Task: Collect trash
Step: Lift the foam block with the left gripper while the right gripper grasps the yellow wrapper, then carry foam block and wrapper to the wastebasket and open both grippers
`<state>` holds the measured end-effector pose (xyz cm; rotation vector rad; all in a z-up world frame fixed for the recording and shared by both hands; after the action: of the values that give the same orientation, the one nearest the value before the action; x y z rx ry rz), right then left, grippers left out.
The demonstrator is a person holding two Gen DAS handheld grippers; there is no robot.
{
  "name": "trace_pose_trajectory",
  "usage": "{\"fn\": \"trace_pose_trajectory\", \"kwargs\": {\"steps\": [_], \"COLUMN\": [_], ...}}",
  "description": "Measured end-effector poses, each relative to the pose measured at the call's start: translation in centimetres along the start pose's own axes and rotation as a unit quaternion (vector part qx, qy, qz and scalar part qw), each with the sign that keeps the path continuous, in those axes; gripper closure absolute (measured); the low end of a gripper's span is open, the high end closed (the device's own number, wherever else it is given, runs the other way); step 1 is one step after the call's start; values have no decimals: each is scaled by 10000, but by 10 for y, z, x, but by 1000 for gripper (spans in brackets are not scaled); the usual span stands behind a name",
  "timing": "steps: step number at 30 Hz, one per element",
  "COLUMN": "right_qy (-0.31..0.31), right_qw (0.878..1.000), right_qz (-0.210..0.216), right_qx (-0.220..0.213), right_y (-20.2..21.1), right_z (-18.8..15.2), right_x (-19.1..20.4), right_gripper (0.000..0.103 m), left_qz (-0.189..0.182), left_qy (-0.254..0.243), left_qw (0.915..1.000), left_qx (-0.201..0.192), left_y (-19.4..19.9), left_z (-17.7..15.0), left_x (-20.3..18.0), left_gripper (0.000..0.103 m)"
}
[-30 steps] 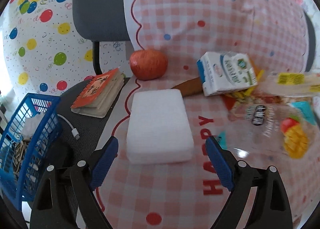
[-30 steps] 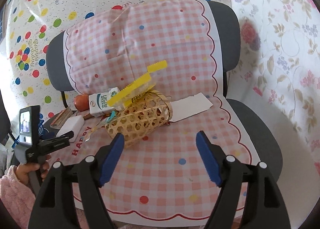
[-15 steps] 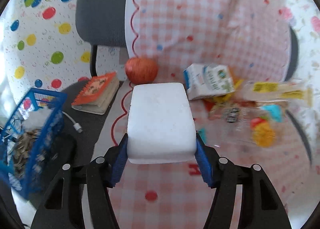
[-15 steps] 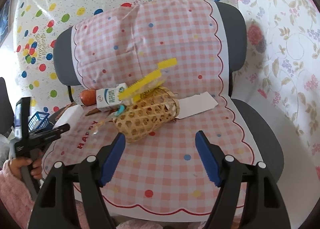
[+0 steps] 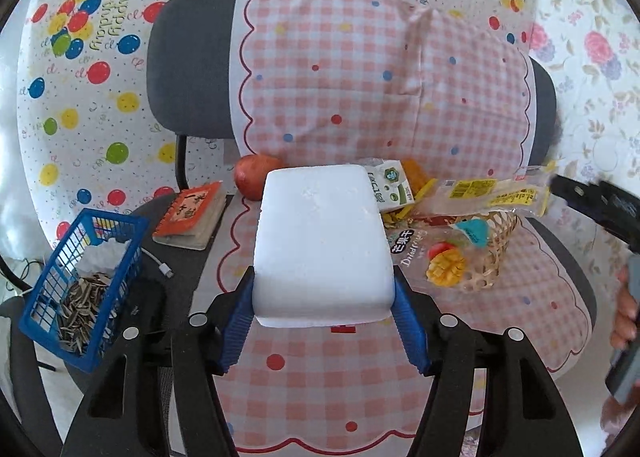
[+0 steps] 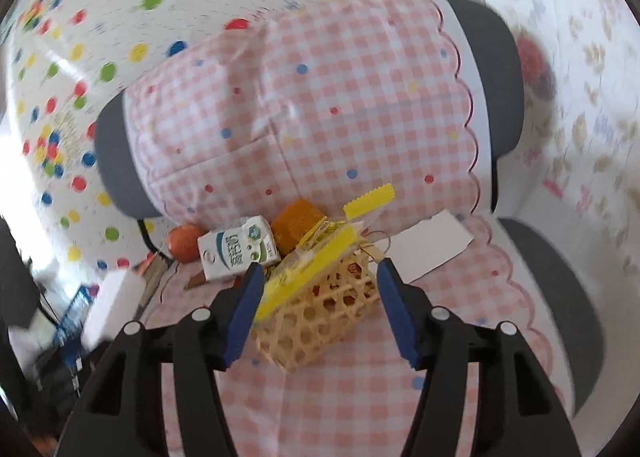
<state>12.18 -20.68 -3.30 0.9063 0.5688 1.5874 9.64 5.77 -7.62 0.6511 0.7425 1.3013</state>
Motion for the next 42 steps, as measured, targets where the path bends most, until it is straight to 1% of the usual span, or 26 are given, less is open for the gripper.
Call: {"fn": "trace_pose_trajectory", "kwargs": {"steps": [2,3,4,6,7,9,10,12,14,16,18,20,21,25,29,31,36,39,42], "right_qy": [-253,-317,-424,-648,-775,-876,-880,-864,-709,-477,-193,18,95,388,425,343,86,-96,-319], "right_qw": [9996,9993,9987,9968,9954,9950,9952,9950,9936,9917,9901,9889,9887,9889,9901,9913,9931,9935,9934], "right_qz": [51,63,106,232,323,370,407,438,403,328,222,132,96,-64,-168,-173,-222,-360,-615], "right_qx": [150,192,275,416,455,306,124,-255,-781,-1144,-1376,-1477,-1493,-1433,-1327,-1256,-1147,-1076,-916], "right_y": [-17,-22,-29,-38,-42,-39,-32,-14,20,53,84,107,114,142,160,168,185,195,201], "right_z": [6,6,7,6,7,13,20,34,51,59,57,48,44,11,-24,-45,-87,-113,-144], "right_x": [-4,-5,-5,-6,-6,-5,-3,0,5,11,15,15,14,6,-8,-20,-45,-64,-87], "right_gripper": [46,54,58,77,82,92,97,99,99,99,99,99,99,99,99,99,99,99,99], "left_qz": [-12,-12,-7,5,21,55,68,125,157,136,75,-34,-94,-339,-541,-611,-946,-1121,-1345], "left_qy": [-11,-14,-13,-21,-20,-5,-2,-36,-88,-161,-245,-319,-351,-544,-775,-938,-1364,-1639,-1949], "left_qw": [10000,10000,10000,10000,9999,9999,10000,9999,9998,9994,9988,9980,9976,9951,9923,9904,9835,9780,9705], "left_qx": [48,66,78,96,96,84,72,6,-99,-265,-426,-548,-590,-756,-804,-810,-713,-645,-453], "left_y": [-4,-6,-7,-9,-9,-9,-8,-2,7,22,37,50,55,73,83,85,84,83,77], "left_z": [-2,-2,-2,-4,-4,-4,-3,0,4,9,12,13,13,5,-9,-19,-47,-65,-88], "left_x": [-3,-2,-3,-4,-4,-4,-4,-6,-9,-14,-21,-30,-35,-61,-91,-107,-154,-179,-209], "left_gripper": [39,39,39,39,39,39,39,39,39,39,39,39,39,39,39,39,39,39,39]}}
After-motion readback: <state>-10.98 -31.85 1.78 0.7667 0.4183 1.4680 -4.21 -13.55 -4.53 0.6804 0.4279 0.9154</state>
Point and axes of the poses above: each gripper's, at about its wrist camera, not at the fingertips, and y roughly against the way its jaws point, x to its left, z to its top, the point moved 10 cm from there along -y, roughly the way its jaws point, and after that the axes turned 12 degrees about x, right-handed, at the moved point
